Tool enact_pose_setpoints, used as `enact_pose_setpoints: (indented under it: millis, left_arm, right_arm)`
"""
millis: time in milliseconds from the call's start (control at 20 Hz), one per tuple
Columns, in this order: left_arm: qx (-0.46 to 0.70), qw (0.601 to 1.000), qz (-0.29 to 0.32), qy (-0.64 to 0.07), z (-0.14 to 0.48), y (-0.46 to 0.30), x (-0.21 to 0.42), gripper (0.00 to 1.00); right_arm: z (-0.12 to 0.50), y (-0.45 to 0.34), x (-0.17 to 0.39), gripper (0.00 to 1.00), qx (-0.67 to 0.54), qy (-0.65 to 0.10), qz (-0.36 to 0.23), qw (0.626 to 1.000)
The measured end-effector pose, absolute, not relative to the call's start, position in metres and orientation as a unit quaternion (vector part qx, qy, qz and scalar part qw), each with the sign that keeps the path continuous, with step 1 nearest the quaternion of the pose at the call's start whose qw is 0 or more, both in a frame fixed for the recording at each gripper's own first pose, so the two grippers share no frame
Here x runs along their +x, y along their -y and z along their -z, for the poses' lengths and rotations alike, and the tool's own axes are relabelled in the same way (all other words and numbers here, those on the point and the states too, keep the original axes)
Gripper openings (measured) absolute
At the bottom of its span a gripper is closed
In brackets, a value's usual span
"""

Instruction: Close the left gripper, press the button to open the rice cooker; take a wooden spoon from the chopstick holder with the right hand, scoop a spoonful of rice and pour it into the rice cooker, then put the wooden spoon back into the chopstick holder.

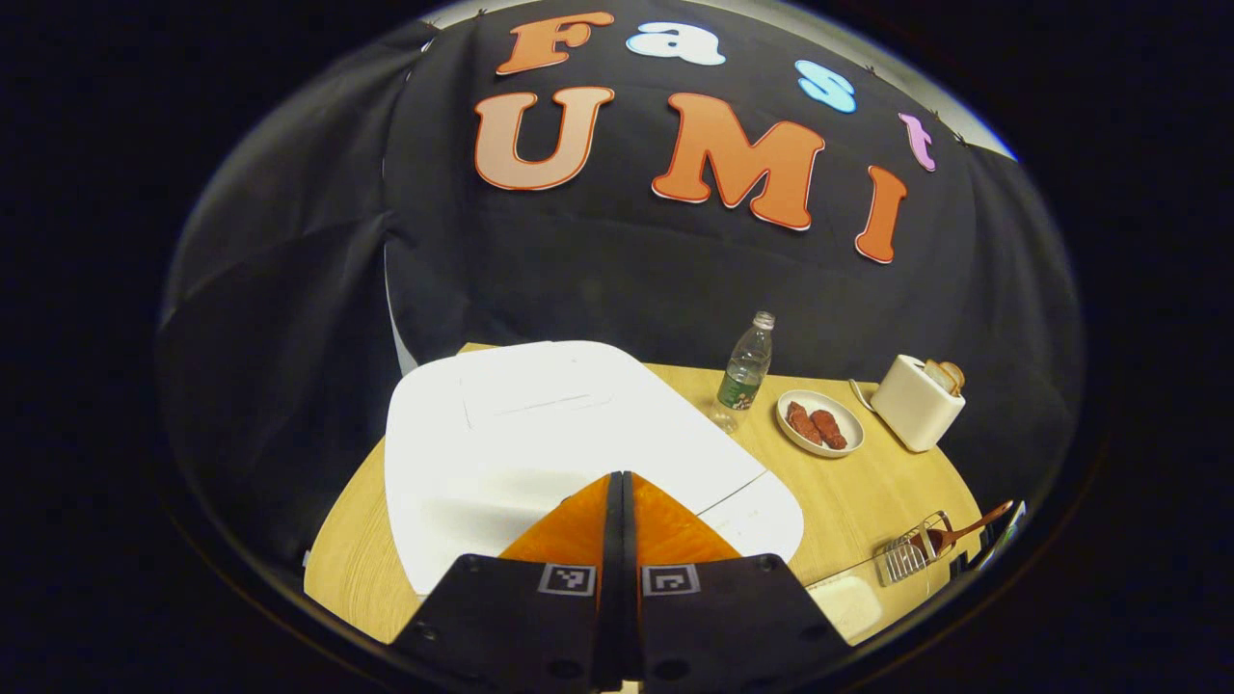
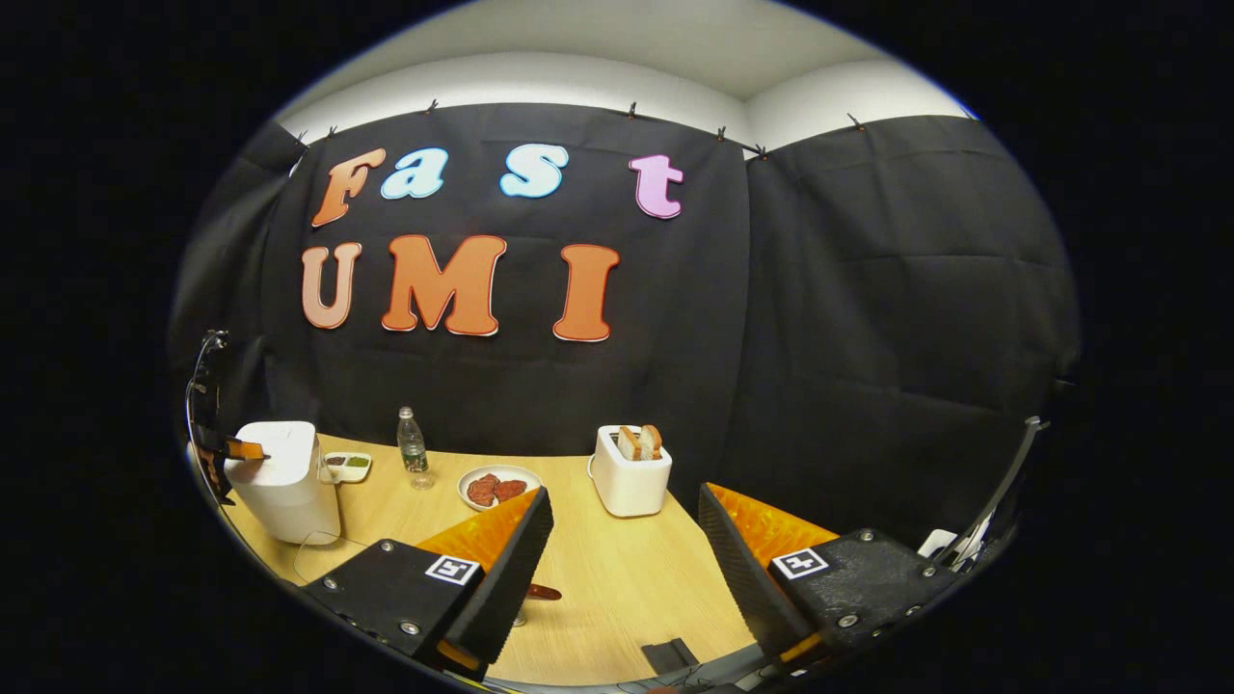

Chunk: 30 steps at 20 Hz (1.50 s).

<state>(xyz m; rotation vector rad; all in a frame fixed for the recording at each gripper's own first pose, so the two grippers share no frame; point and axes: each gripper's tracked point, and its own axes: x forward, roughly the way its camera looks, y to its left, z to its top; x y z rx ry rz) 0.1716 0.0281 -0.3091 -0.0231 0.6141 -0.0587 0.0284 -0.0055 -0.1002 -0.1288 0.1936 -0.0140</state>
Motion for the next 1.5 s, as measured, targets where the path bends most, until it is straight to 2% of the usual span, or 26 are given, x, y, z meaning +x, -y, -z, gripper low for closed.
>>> enact_pose_setpoints:
  millis: [50,300,500,650,800,1050,1250,1350,1500]
  left_arm:
    - [-0.007,0.944,0.028,-0.328,0.317,-0.028,0.165,0.03]
    - [0.012,0.955,0.011,-0.295,0.293,-0.033,0.171,0.04]
    - [0.01,0.983,-0.023,-0.185,0.186,-0.037,0.181,0.05]
    - [-0.018,0.989,-0.006,-0.147,0.133,-0.024,0.165,0.04]
    - [-0.016,0.993,0.001,-0.12,0.106,-0.027,0.142,0.04]
    - [-0.022,0.995,-0.005,-0.1,0.085,-0.038,0.113,0.05]
    - [-0.023,0.997,-0.015,-0.079,0.068,-0.044,0.09,0.05]
    - [-0.03,0.996,-0.021,-0.076,0.061,-0.049,0.079,0.1]
    - [-0.021,0.997,-0.031,-0.064,0.055,-0.059,0.066,0.37]
  right_arm:
    - [0.105,0.002,0.028,0.95,-0.063,-0.101,0.003,0.993]
    - [0.112,-0.001,0.022,0.95,-0.049,-0.11,0.0,0.993]
    - [0.102,0.002,0.023,0.95,-0.044,-0.095,0.003,0.995]
    - [0.093,-0.002,0.023,0.95,-0.03,-0.074,-0.002,0.997]
    - [0.093,-0.004,0.027,0.95,-0.016,-0.058,-0.003,0.998]
    - [0.126,-0.007,0.037,0.95,0.005,-0.079,-0.009,0.997]
    - [0.179,-0.009,0.045,0.95,0.01,-0.119,-0.006,0.993]
    - [0.206,-0.015,0.047,0.95,0.034,-0.143,-0.009,0.989]
    - [0.235,-0.028,0.05,0.95,0.074,-0.165,-0.01,0.983]
